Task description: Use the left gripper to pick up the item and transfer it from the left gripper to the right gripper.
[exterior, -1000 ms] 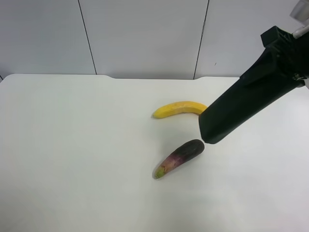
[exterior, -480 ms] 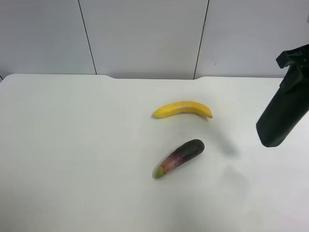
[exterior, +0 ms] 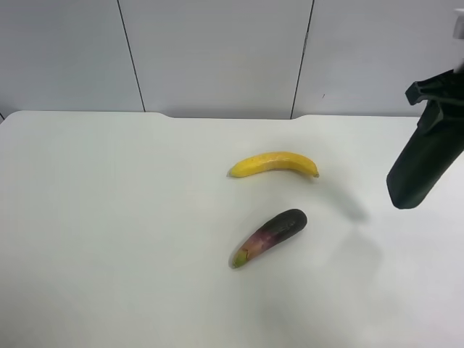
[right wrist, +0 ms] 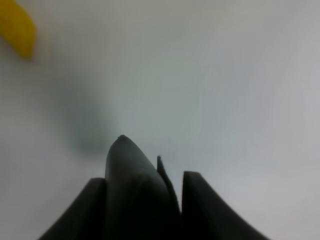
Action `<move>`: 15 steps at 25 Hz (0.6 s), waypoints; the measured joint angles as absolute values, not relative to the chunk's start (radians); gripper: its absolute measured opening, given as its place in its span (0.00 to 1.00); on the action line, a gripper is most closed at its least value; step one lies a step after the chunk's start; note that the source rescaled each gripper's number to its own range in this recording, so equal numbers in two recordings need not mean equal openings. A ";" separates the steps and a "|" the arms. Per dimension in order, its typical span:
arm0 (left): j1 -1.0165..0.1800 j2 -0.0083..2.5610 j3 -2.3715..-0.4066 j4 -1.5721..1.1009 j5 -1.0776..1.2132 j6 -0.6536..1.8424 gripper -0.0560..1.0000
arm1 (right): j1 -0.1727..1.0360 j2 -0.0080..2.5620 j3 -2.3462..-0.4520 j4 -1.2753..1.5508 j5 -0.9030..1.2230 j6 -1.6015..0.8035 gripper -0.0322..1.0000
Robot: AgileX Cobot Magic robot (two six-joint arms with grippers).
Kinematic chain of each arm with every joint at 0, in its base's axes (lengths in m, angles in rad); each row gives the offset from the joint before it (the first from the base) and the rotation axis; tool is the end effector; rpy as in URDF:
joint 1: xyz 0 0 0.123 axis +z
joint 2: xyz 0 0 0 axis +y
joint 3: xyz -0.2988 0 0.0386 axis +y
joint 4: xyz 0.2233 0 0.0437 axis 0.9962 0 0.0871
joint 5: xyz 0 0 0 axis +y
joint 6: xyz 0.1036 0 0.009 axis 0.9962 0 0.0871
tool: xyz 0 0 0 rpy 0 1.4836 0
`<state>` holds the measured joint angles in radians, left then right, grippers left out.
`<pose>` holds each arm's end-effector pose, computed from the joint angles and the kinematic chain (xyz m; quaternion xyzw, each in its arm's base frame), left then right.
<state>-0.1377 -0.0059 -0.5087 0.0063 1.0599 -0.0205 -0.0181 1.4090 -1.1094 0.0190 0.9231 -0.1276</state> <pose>-0.0325 0.0051 0.2617 0.0496 0.8477 -0.0386 0.5267 0.2600 -0.0031 0.3057 -0.0495 0.9751 -0.0071 0.2160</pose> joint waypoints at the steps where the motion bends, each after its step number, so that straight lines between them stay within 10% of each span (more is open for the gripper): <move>1: -0.138 -0.006 -0.509 0.006 1.060 -0.020 0.99 | -0.018 1.427 -1.109 0.018 0.919 -0.128 0.04; 15: -0.138 -0.006 -0.509 0.006 1.060 -0.020 0.99 | 0.122 1.586 -1.109 0.008 0.997 -0.135 0.03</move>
<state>-0.1377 -0.0059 -0.5087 0.0063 1.0599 -0.0205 0.1223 1.5858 -1.1094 0.0078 0.9969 -0.1350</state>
